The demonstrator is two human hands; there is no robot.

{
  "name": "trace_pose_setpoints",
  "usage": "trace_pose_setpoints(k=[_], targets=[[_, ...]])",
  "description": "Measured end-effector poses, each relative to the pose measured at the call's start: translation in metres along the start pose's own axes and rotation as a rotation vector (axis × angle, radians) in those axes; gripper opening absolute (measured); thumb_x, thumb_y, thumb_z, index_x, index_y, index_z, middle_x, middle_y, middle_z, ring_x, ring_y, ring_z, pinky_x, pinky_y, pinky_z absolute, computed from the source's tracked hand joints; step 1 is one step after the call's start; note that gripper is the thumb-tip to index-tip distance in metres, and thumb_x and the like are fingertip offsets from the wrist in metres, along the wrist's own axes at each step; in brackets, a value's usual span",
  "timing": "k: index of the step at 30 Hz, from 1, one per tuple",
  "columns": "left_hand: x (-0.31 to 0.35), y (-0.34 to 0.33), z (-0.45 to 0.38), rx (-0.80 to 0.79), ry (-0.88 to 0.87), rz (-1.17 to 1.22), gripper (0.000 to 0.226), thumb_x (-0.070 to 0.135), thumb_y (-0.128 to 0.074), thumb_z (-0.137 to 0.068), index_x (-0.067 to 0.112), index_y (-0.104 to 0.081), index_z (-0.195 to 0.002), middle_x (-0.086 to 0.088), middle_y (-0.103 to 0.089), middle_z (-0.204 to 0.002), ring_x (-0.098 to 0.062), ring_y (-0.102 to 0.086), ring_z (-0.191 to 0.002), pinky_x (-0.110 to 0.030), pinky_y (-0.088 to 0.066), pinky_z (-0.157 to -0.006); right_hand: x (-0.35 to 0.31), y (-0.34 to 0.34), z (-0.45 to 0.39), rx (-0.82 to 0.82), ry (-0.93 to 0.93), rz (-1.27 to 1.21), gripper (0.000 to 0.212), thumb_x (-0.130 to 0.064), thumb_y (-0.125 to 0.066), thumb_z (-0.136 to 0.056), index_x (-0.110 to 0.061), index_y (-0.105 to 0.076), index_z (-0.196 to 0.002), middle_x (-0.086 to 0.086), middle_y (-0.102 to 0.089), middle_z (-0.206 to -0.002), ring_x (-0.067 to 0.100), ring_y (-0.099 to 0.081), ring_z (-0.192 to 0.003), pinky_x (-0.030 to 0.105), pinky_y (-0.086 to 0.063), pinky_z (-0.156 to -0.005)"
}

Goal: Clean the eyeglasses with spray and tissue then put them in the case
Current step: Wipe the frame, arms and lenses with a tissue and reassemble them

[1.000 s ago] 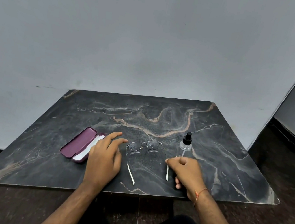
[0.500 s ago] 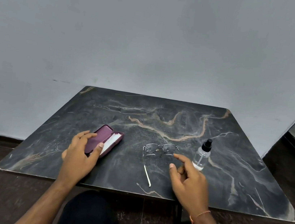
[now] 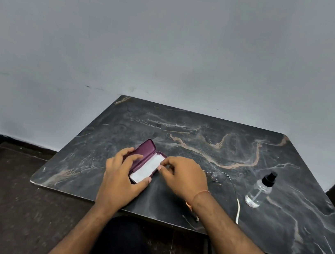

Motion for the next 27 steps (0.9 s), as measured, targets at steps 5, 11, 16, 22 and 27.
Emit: trace_pose_setpoints(k=[5, 11, 16, 22, 27], targets=[[0.001, 0.001, 0.000, 0.028, -0.054, 0.000, 0.072, 0.051, -0.091, -0.076, 0.037, -0.062, -0.140, 0.019, -0.043, -0.154, -0.018, -0.039, -0.138, -0.042, -0.047, -0.113, -0.017, -0.016, -0.024, -0.107, -0.054, 0.094, 0.027, -0.055, -0.062, -0.092, -0.039, -0.078, -0.106, -0.009, -0.078, -0.108, 0.024, -0.071, -0.107, 0.035, -0.056, -0.085], [-0.001, 0.000, -0.001, 0.027, -0.052, 0.023, 0.076, 0.049, -0.093, -0.073, 0.036, -0.062, -0.141, 0.019, -0.042, -0.155, -0.016, -0.037, -0.138, -0.041, -0.045, -0.114, -0.027, -0.026, -0.039, -0.184, -0.114, 0.166, 0.029, -0.049, -0.069, -0.084, -0.029, -0.079, -0.103, 0.001, -0.076, -0.109, 0.030, -0.072, -0.104, 0.033, -0.052, -0.079], [-0.003, -0.002, -0.002, 0.042, -0.061, 0.038, 0.077, 0.048, -0.094, -0.071, 0.035, -0.062, -0.140, 0.019, -0.042, -0.155, -0.013, -0.036, -0.135, -0.040, -0.045, -0.114, -0.034, -0.032, -0.050, -0.222, -0.133, 0.206, 0.026, -0.039, -0.071, -0.080, -0.021, -0.073, -0.099, 0.005, -0.073, -0.108, 0.032, -0.072, -0.101, 0.035, -0.056, -0.080], [-0.004, -0.002, -0.003, 0.053, -0.060, 0.042, 0.078, 0.049, -0.093, -0.071, 0.035, -0.062, -0.141, 0.021, -0.042, -0.155, -0.013, -0.037, -0.136, -0.042, -0.047, -0.113, -0.038, -0.037, -0.054, -0.232, -0.139, 0.206, 0.025, -0.026, -0.071, -0.081, -0.021, -0.073, -0.106, 0.007, -0.073, -0.112, 0.033, -0.072, -0.105, 0.035, -0.052, -0.076], [-0.004, -0.002, -0.003, 0.056, -0.054, 0.044, 0.077, 0.049, -0.093, -0.071, 0.036, -0.062, -0.140, 0.021, -0.043, -0.154, -0.015, -0.039, -0.136, -0.045, -0.049, -0.112, -0.042, -0.037, -0.051, -0.219, -0.124, 0.180, 0.025, -0.024, -0.069, -0.085, -0.021, -0.073, -0.109, 0.008, -0.073, -0.115, 0.034, -0.072, -0.106, 0.036, -0.053, -0.079]])
Point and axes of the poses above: each hand's wrist, its own z-axis away from the middle knuckle, its own y-axis out of the back of the hand, x = y × z, the point moved 2 cm from there along -z, towards the middle knuckle
